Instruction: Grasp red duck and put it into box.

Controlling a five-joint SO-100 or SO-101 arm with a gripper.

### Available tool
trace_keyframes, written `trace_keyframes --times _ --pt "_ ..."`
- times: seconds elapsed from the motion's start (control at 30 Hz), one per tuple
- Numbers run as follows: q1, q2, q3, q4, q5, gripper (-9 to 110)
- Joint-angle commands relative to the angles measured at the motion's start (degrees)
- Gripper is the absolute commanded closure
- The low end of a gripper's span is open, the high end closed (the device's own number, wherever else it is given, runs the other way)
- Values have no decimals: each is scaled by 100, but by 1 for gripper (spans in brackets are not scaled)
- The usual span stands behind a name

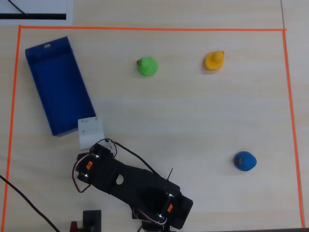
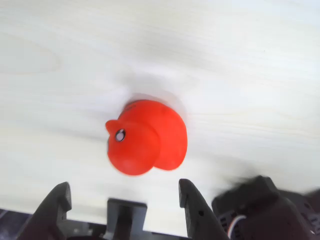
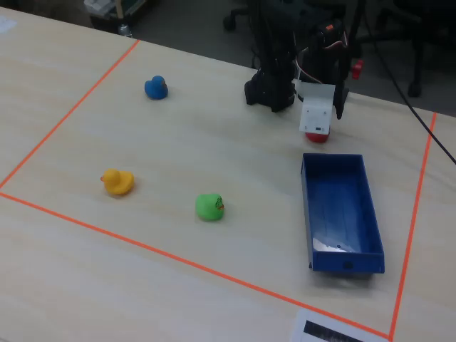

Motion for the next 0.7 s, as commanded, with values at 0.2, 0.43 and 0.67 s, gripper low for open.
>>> trace_keyframes --times 0.2,0.43,0.67 --pt "-114 -18 308 -589 237 71" --pt "-211 -70 650 -914 325 72" --pt "-167 -35 853 -1195 422 73"
